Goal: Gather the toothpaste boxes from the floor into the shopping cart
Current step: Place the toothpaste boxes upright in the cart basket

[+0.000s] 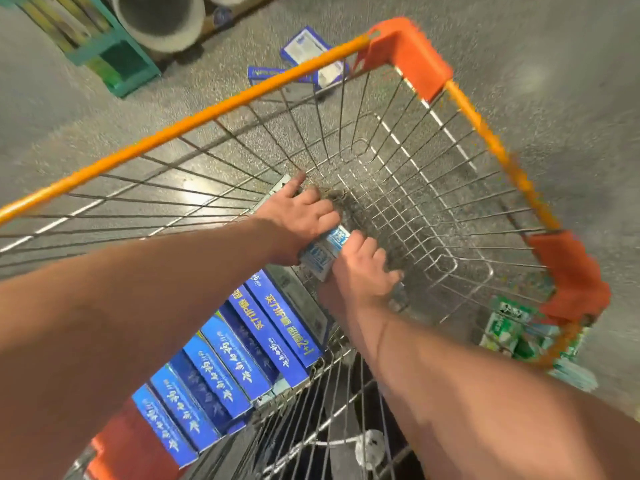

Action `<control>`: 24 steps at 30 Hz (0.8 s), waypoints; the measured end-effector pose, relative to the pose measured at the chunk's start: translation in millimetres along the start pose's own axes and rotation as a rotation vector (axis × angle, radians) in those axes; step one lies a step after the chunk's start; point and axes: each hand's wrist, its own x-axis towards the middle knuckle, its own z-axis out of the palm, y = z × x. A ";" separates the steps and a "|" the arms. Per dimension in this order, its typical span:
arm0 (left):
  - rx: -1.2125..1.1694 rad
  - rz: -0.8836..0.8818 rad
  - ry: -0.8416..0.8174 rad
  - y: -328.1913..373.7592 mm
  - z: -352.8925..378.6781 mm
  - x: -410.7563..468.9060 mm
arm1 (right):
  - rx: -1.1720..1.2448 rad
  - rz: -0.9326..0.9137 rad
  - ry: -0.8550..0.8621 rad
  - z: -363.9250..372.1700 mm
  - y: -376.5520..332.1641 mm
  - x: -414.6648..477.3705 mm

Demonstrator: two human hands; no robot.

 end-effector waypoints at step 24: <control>-0.170 0.099 -0.121 -3.5 27.2 -10.4 | 0.053 -0.151 -0.347 9.6 -13.6 -29.9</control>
